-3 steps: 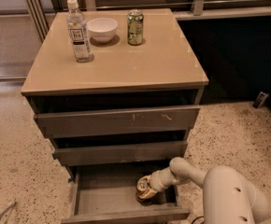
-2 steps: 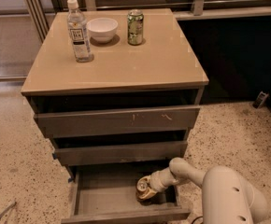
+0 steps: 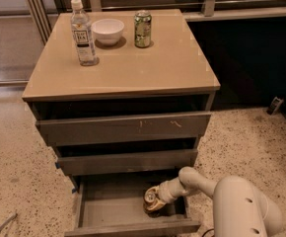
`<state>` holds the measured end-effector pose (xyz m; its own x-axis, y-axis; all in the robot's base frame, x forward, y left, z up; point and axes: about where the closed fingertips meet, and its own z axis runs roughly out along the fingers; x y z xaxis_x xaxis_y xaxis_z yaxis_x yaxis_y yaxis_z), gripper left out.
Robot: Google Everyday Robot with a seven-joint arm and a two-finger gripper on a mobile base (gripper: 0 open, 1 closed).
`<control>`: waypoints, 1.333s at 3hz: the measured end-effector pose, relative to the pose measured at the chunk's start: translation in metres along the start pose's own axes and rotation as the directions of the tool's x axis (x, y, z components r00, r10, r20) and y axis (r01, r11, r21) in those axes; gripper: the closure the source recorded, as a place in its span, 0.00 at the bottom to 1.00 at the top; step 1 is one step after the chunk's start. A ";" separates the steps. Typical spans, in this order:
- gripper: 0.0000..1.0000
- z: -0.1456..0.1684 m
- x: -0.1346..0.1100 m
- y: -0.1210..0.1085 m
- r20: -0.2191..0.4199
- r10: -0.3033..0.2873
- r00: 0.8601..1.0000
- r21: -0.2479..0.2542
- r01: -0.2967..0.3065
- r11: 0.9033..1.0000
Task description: Place orange can into bottom drawer
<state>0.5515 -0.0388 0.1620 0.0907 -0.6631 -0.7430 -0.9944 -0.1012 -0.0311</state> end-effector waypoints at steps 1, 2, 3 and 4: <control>0.50 0.000 0.000 0.000 0.000 0.000 1.000 0.000 0.000 1.000; 0.27 0.000 0.000 0.000 0.000 0.000 1.000 0.000 0.000 1.000; 0.04 0.000 0.000 0.000 0.000 0.000 1.000 0.000 0.000 1.000; 0.00 0.000 0.000 0.000 0.000 0.000 1.000 0.000 0.000 1.000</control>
Offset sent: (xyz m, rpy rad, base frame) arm 0.0000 0.0000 0.0000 0.0000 0.0000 0.0000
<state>0.5513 -0.0386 0.1618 0.0906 -0.6629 -0.7432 -0.9944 -0.1015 -0.0308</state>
